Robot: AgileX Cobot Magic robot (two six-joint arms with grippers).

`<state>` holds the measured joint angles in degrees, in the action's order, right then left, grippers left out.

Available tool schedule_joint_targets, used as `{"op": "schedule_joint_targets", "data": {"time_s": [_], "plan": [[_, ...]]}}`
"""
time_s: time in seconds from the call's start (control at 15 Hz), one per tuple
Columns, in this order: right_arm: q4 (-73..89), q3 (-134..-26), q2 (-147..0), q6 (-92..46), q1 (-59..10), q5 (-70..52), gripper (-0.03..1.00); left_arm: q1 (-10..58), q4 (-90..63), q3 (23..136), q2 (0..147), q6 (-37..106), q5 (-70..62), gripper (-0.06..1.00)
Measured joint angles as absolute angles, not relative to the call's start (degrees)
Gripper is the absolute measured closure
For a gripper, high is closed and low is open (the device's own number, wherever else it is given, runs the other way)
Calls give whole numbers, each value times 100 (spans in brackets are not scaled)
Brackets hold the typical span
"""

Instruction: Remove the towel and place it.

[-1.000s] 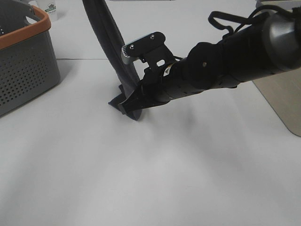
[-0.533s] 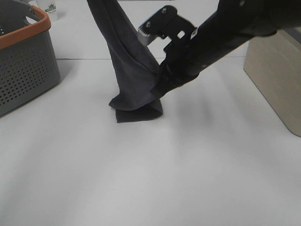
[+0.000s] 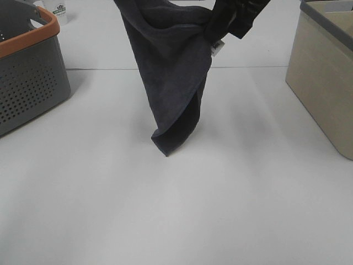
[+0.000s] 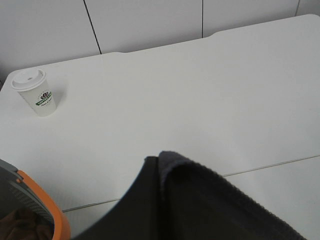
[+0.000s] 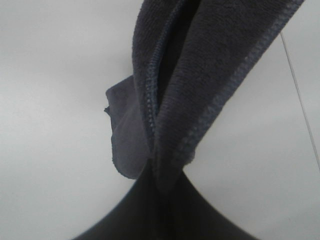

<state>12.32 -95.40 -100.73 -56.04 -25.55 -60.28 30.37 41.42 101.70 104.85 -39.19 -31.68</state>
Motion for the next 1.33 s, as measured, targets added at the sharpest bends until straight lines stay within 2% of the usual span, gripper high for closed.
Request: {"op": "schedule_joint_targets", "data": {"time_s": [0.67,0.73,0.87,1.0,1.33], "plan": [[1175,-9591,-10073,-5604,-2555,-5896,94,2968,3885,10176,10216,-4223,-3168,94],[1249,-9591,-10073,-5604,-2555,-5827,83,2968,3873,10176,10216,-4217,-3168,94],[1272,-9591,-10073,-5604,-2555,-5827,77,2968,3873,10176,10216,-4217,-3168,94],[1295,-9591,-10073,-5718,-2555,-5827,95,2968,3873,10176,10216,-4217,-3168,94],[1530,-9591,-10073,-5838,-2555,-5810,95,2968,3873,10176,10216,-4188,-3134,94]]}}
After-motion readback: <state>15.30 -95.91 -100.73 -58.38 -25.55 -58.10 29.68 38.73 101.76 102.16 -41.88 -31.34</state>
